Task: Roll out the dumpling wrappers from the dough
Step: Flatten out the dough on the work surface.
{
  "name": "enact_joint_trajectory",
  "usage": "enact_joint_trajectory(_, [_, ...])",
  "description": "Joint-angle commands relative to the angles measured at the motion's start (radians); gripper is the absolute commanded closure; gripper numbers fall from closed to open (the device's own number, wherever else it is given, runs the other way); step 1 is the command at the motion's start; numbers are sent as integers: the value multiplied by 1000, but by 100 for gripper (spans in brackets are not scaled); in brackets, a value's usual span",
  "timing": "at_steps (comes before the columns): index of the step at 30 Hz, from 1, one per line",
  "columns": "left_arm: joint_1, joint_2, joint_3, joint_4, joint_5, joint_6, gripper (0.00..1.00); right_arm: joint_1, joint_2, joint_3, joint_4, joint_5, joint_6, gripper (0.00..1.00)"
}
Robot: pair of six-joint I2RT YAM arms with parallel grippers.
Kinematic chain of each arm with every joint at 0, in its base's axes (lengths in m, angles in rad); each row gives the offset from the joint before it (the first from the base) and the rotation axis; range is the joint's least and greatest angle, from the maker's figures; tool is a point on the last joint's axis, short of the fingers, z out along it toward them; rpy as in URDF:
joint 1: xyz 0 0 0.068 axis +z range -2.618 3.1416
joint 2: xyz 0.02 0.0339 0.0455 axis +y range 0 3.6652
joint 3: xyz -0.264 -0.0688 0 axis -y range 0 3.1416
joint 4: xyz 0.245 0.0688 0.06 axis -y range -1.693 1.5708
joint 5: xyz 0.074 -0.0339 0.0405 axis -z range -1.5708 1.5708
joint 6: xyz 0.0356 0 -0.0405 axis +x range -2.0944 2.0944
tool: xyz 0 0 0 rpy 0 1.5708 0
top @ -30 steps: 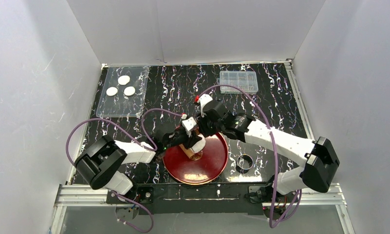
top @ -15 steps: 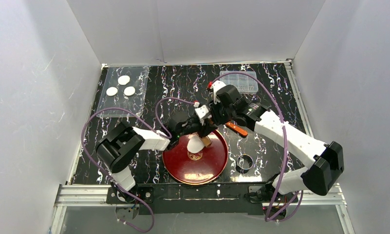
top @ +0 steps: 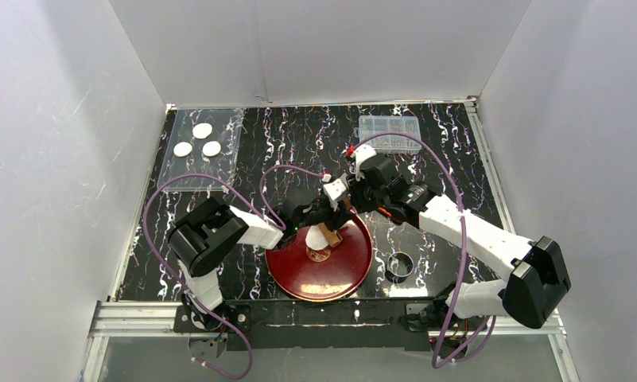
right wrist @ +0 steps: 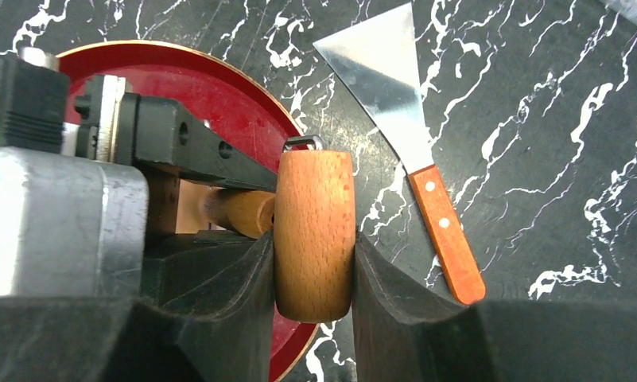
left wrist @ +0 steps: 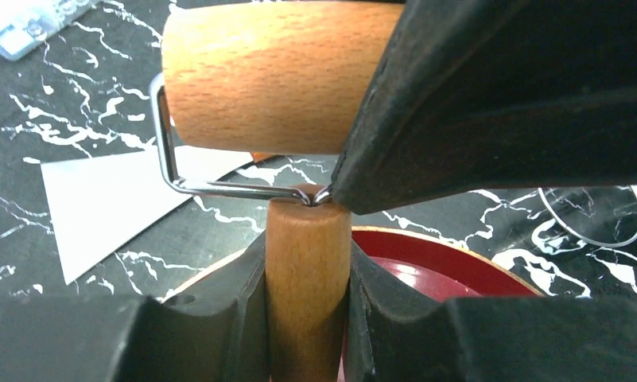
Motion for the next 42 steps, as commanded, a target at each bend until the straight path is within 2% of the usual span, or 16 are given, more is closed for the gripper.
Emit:
enact_joint_trajectory(1, [-7,38,-30,-60,-123,-81,100,100,-22,-78,39,-198,93,99])
enact_joint_trajectory(11, [-41,49,-78,-75,-200,-102,100,166,-67,-210,106,-129,202,99])
enact_joint_trajectory(25, [-40,-72,-227,-66,-237,-102,100,228,26,-196,180,-107,258,99])
enact_joint_trajectory(32, [-15,-188,-304,-63,-194,14,100,237,42,-154,168,-84,257,99])
enact_joint_trajectory(37, [24,-283,-256,-111,-133,78,100,236,38,-21,100,-52,168,99])
enact_joint_trajectory(42, [39,-241,-132,-117,-80,94,100,210,14,43,72,-29,100,99])
